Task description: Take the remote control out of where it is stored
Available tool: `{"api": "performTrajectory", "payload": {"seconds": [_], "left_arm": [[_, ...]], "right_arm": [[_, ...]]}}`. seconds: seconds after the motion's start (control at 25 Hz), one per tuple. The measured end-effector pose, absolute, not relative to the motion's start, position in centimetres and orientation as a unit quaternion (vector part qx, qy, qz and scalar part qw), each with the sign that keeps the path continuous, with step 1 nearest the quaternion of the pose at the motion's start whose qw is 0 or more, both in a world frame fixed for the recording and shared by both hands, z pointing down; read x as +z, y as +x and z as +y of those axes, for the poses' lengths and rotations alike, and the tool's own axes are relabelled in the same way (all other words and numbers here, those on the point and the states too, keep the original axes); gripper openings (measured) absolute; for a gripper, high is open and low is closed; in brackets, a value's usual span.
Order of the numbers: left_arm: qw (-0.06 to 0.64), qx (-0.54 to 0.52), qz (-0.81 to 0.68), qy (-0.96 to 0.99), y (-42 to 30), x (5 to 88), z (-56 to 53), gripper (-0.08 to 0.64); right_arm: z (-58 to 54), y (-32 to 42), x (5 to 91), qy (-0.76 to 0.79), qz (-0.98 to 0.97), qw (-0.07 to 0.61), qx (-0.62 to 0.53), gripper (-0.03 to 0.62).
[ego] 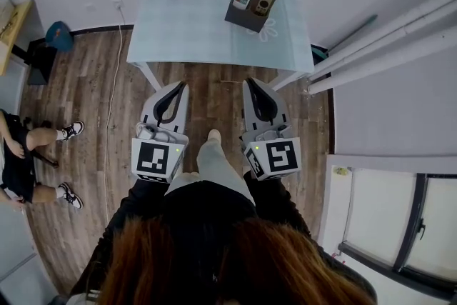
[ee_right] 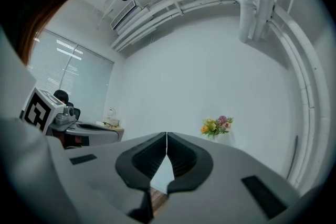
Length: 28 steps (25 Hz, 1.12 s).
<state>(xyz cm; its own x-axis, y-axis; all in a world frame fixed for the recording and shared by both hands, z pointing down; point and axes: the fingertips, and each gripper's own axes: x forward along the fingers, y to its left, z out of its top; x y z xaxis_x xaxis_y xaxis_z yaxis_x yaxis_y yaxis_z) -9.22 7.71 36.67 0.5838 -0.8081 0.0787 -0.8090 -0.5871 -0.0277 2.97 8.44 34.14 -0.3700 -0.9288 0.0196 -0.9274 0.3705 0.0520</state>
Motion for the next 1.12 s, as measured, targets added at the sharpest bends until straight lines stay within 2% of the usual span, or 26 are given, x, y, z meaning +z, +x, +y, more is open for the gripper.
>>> {"api": "performTrajectory", "payload": {"seconds": [1.12], "left_arm": [[-0.007, 0.027, -0.493, 0.87, -1.5, 34.4, -7.6, 0.005]], "right_arm": [[-7.2, 9.3, 32.0, 0.507, -0.861, 0.015, -0.031, 0.015]]}}
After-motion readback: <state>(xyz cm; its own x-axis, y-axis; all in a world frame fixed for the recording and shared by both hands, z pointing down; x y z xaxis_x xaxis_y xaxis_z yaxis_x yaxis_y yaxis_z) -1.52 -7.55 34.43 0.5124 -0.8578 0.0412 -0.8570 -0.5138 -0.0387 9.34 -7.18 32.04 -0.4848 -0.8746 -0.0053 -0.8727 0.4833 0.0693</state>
